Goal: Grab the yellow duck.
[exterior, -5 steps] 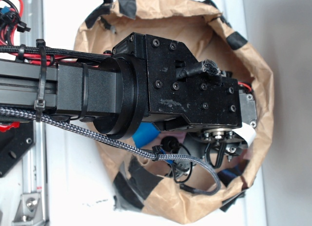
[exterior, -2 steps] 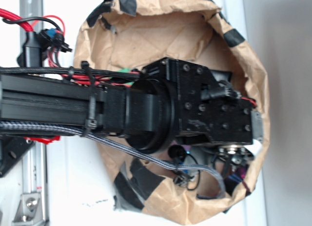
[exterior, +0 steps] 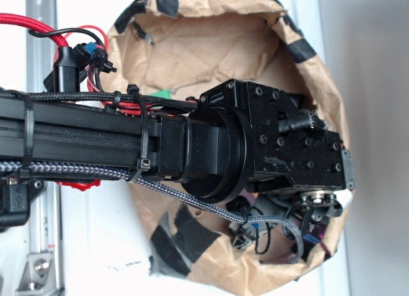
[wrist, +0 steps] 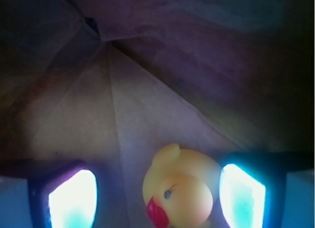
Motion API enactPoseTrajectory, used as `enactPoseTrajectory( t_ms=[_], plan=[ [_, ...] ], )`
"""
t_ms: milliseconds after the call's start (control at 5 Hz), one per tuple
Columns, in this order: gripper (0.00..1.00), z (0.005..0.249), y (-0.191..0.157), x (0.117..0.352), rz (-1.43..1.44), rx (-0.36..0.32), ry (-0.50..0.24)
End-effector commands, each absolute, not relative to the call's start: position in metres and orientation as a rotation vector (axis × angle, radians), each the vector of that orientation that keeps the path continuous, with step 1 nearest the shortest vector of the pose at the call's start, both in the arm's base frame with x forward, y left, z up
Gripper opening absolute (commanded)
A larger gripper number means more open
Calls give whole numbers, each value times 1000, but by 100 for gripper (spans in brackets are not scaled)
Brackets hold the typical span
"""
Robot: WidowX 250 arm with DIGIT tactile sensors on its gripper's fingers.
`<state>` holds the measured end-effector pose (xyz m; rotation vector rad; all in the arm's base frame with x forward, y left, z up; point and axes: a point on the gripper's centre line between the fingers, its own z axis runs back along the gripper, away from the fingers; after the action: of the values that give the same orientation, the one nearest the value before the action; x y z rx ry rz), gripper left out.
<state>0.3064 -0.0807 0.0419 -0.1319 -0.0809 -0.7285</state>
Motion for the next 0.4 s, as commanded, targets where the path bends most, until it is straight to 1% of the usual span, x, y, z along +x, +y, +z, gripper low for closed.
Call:
enactPoseTrajectory(
  t_ms=[0,200],
  plan=[
    [100,59,-104,299,-790,-99,-133],
    [100,58,-100,291,-805,-107,-141]
  ],
)
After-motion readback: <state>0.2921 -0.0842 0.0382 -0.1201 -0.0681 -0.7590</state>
